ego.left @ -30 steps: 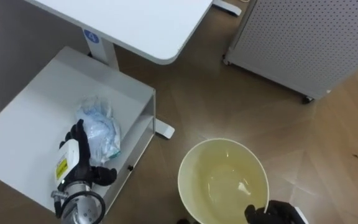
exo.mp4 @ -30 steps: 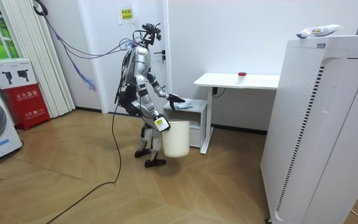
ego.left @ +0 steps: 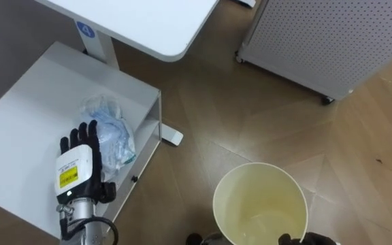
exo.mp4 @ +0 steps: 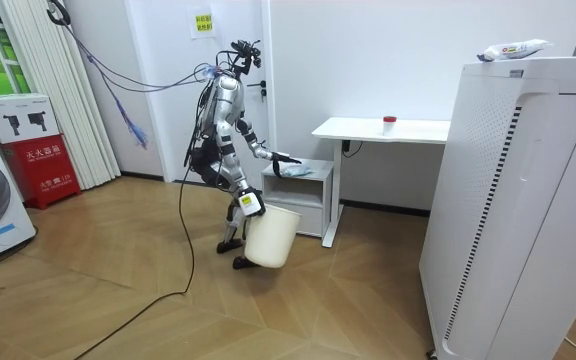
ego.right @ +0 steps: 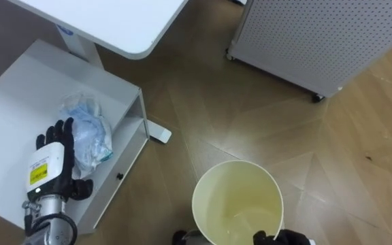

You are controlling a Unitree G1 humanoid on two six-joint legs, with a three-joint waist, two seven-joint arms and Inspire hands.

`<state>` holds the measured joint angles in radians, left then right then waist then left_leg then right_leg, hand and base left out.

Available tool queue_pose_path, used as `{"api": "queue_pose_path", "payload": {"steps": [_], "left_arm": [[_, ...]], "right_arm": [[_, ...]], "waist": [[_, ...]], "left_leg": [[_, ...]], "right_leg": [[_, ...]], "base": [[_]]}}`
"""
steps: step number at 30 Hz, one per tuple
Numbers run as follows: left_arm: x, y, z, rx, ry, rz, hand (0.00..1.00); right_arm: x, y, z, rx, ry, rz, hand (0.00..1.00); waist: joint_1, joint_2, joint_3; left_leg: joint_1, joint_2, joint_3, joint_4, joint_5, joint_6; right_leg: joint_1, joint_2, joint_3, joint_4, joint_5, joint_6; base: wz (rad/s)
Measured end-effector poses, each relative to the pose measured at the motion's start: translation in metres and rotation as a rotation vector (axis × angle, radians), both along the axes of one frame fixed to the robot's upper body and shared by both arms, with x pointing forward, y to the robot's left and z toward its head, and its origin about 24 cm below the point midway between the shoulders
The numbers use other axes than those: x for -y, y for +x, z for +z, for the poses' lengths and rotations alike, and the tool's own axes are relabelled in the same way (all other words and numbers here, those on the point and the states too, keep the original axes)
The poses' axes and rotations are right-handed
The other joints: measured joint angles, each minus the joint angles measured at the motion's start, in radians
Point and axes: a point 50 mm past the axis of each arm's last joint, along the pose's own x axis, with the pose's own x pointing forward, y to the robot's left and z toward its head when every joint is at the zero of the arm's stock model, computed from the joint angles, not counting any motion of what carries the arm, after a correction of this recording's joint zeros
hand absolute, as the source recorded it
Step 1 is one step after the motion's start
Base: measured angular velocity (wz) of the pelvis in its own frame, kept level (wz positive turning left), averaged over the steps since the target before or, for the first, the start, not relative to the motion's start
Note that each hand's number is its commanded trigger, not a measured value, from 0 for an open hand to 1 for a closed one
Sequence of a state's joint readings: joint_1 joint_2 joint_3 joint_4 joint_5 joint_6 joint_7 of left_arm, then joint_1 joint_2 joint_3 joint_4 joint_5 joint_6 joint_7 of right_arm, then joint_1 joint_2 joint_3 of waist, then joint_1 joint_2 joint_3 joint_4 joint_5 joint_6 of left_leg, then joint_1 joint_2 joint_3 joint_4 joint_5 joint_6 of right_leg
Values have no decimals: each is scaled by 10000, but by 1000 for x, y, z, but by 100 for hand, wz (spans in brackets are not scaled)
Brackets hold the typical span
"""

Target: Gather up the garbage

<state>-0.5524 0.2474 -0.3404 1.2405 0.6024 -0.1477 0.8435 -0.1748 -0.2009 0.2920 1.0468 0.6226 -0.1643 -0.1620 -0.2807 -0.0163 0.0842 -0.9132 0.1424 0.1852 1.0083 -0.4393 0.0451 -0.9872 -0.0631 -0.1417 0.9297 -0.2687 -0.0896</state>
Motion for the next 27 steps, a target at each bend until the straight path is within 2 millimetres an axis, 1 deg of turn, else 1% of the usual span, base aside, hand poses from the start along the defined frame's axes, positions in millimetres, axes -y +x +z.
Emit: {"api": "queue_pose_path", "payload": {"steps": [4, 5, 6, 7, 8, 9, 12, 16, 22, 27], "left_arm": [[1, 1, 1, -69, 502, -188, 0], [1, 1, 1, -80, 600, -223, 11], [2, 3, 2, -90, 803, -289, 18], [4, 4, 3, -69, 1001, -434, 55], [5, 6, 5, -45, 1218, -551, 81], [6, 7, 6, -30, 1291, -583, 100], [9, 10, 8, -31, 1747, -808, 100], [17, 11, 7, -250, 1931, -955, 100], [23, 25, 21, -13, 2054, -1037, 100], [29, 28, 21, -257, 2080, -1140, 100]], "right_arm": [[1, -1, -1, -119, 39, -42, 100], [1, 0, -1, -115, 38, -40, 100], [1, 0, 0, -110, 37, -37, 100], [1, 0, 0, -103, 34, -35, 100], [1, 0, 0, -108, 37, -32, 100], [1, 0, 0, -111, 42, -27, 100], [0, 0, -1, -150, 79, 9, 100], [0, 4, 1, -145, 136, 109, 100], [0, 7, 4, -10, 127, 159, 100], [0, 8, 4, -57, 131, 194, 100]], "waist": [[-15, 14, 5], [-19, 14, 5], [-22, 14, 5], [-21, 14, 5], [-22, 14, 5], [-23, 14, 5], [-25, 18, 7], [-24, 35, 18], [2, 93, 47], [-18, 99, 50]], "left_leg": [[-6, 1, 0, -5, 0, 0], [-7, 1, 0, -7, 0, 0], [-10, 1, -1, -10, 0, 0], [-9, 0, -1, -17, 0, 0], [-9, 2, 0, -21, 0, 0], [-8, 4, 1, -25, 0, 0], [-8, 12, 0, -46, -1, -2], [-56, 18, 4, -82, -3, -4], [-90, 18, 4, -86, -2, -4], [-78, 15, 15, -122, 1, -9]], "right_leg": [[0, -2, -3, -12, 0, 0], [-1, -2, -3, -13, 0, 0], [-1, -1, -7, -17, 0, 0], [-1, -1, -6, -23, 0, 0], [-1, 2, -5, -30, 0, 0], [-1, 7, -4, -37, 1, 0], [-2, 28, 2, -64, 1, 1], [-49, 38, 1, -104, 0, 2], [-97, 42, 2, -102, 1, 1], [-96, 42, 14, -119, 1, 1]], "base": [[0], [0], [0], [0], [0], [0], [0], [0], [0], [0]]}}
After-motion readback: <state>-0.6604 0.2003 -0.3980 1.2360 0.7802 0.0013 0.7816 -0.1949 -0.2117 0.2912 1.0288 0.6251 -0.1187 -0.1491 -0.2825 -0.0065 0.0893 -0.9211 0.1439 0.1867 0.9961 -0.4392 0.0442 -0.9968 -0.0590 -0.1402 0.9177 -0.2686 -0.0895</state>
